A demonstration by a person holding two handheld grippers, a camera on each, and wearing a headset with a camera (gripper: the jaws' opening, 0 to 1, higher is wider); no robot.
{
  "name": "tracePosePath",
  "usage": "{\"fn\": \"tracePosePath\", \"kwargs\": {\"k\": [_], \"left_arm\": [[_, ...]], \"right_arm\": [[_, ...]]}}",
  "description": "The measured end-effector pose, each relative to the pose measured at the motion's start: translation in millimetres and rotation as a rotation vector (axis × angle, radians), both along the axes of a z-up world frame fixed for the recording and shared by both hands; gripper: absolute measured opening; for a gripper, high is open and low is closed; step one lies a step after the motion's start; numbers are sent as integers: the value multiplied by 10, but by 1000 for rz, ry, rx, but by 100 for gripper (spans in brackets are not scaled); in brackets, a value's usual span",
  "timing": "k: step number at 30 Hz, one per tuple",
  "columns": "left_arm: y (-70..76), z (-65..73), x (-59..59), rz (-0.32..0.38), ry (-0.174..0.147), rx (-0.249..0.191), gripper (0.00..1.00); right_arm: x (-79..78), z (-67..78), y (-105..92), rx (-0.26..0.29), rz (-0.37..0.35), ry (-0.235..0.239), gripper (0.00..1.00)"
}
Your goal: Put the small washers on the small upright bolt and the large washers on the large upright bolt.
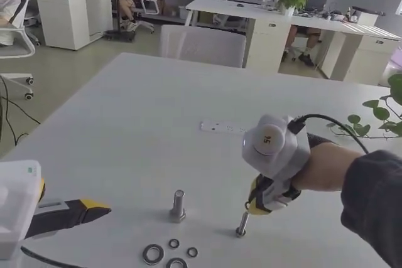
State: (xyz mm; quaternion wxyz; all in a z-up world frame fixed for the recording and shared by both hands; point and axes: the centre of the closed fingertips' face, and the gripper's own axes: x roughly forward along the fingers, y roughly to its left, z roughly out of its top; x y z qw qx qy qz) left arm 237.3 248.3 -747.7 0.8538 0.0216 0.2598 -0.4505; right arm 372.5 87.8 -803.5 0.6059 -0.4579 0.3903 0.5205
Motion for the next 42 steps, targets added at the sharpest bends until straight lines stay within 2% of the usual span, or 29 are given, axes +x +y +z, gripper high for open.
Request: {"fn": "tracePosePath", "kwargs": {"k": [24, 42], "left_arm": [[42, -50, 6, 10, 16, -2, 88], [63, -89, 6, 17, 28, -1, 88]], "right_arm": [[-8, -152, 34, -33, 22, 38, 13], [-26, -356, 37, -48, 21, 77, 13]]}}
